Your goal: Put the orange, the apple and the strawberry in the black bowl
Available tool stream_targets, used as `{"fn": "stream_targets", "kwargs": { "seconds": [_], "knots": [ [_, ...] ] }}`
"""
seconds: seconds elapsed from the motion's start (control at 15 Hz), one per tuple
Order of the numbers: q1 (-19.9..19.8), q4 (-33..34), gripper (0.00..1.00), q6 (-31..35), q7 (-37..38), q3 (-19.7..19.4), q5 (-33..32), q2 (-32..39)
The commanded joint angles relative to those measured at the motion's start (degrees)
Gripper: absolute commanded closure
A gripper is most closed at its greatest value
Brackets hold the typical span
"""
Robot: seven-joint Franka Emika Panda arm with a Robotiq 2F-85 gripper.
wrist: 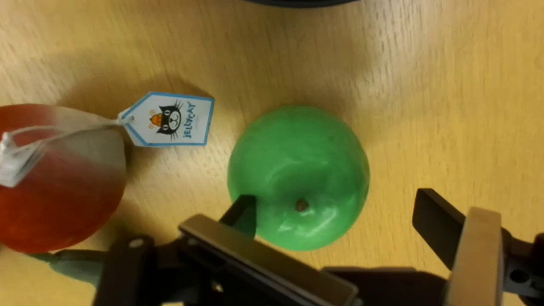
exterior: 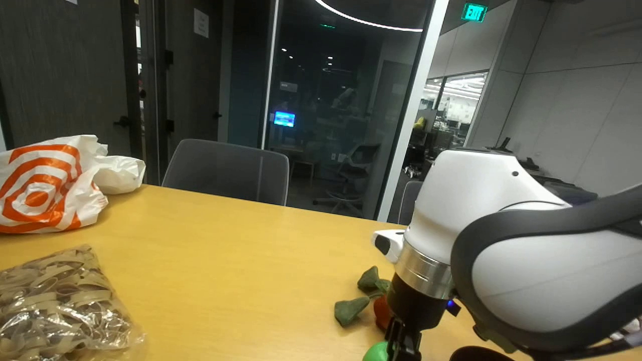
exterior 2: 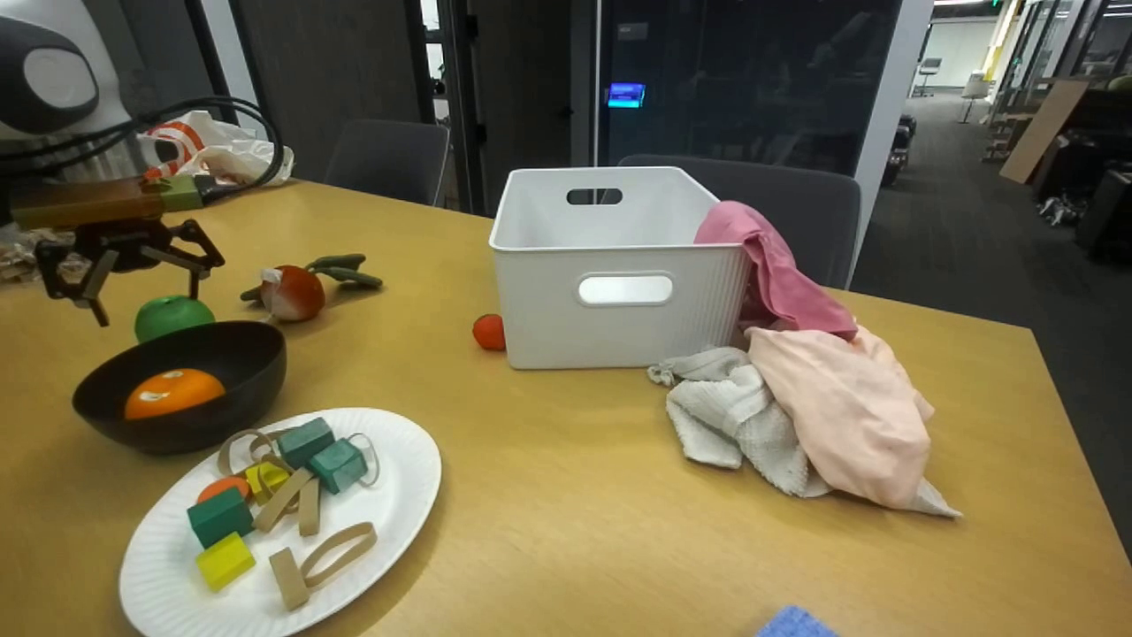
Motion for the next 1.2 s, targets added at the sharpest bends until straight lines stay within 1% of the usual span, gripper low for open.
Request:
{"fn": "stream_targets", "kwargs": {
  "seconds": [0.0, 0.07, 0.13, 0.2, 0.33, 0.53, 0.6, 0.73, 0.87, 0.93, 1.07, 1.13],
  "knots": [
    [-2.2, 2.3, 0.25, 1.8, -2.7, 1.5, 0.5, 3.3],
    [-2.6, 2.5, 0.26, 2.2, -2.9, 1.7, 0.6, 3.6],
    [-3.0, 2.3, 0.32, 3.0, -3.5, 1.8, 0.9, 3.4],
    [-3.4, 2.6, 0.41, 3.2, -3.9, 2.0, 1.2, 3.5],
    [-4.0, 2.4, 0.43, 3.4, -4.3, 2.1, 1.3, 3.3],
    [-4.9, 1.0, 0.43, 2.4, -3.2, 1.8, 0.7, 0.3],
    [-5.4, 0.2, 0.43, 1.3, -3.8, 1.7, 1.8, -1.6],
    [-6.3, -2.1, 0.43, 0.0, -2.0, 0.9, 2.8, -5.9],
    [-7.3, -4.4, 0.43, -2.6, -0.2, -0.6, 4.0, -10.7],
    [-7.9, -5.7, 0.43, -3.8, 1.8, -1.7, 3.5, -13.0],
    [-8.9, -8.2, 0.43, -8.0, 5.1, -4.0, 2.6, -17.6],
    [-9.2, -9.6, 0.43, -10.0, 5.6, -5.3, 3.2, -20.1]
  ]
}}
